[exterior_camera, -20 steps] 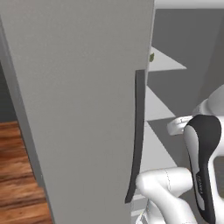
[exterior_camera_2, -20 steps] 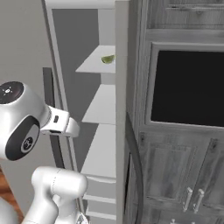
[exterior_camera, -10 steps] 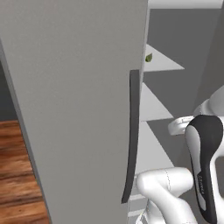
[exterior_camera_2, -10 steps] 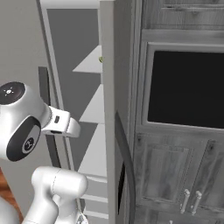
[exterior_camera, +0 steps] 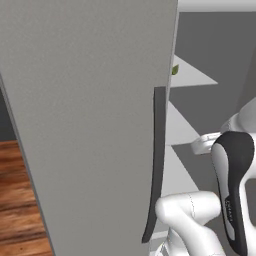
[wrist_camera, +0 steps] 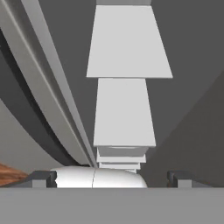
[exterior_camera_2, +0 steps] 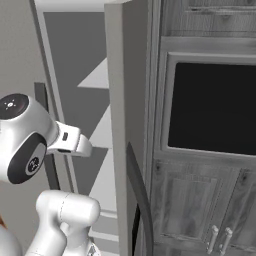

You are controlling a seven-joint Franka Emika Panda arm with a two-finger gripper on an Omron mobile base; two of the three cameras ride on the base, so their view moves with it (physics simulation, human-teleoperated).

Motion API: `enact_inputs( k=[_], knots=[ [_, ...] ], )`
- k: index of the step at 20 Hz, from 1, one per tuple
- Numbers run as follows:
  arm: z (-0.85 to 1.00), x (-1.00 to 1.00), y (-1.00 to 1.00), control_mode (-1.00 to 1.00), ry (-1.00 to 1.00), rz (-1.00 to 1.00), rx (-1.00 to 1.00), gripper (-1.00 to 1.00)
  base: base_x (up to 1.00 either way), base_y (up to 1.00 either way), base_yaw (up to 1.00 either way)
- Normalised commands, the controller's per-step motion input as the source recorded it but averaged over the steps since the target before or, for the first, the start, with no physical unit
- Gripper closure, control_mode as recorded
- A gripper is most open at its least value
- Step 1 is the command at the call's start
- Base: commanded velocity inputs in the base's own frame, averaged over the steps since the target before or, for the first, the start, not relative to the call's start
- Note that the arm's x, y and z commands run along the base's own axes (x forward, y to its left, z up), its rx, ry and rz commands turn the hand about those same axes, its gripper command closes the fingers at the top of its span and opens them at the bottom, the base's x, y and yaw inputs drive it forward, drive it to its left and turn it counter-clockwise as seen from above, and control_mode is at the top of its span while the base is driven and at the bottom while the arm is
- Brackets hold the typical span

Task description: Take the lemon wedge, broccoli, and lemon from the freezer and place them in the bowl on the counter.

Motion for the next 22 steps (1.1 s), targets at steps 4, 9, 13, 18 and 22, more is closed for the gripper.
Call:
enact_inputs(
  k=[4, 9, 13, 18, 22],
  knots=[
    [0.0, 0.0, 0.0, 1.0, 0.0, 0.0, 0.0, -1.0, 0.39, -0.17, -0.06],
    [0.01, 0.25, -0.12, -1.0, 0.0, 0.0, 0.0, -1.0, 0.14, -0.05, 0.0],
    [0.44, 0.18, -0.19, -1.0, -0.01, 0.0, 0.0, -1.0, 0.0, 0.0, 0.0],
    [0.45, 0.17, -0.04, -1.0, -0.04, 0.0, 0.0, -1.0, 0.0, 0.0, 0.0],
    [0.27, 0.07, 0.0, -1.0, -0.13, 0.0, 0.0, -1.0, 0.0, 0.0, 0.0]
  ],
)
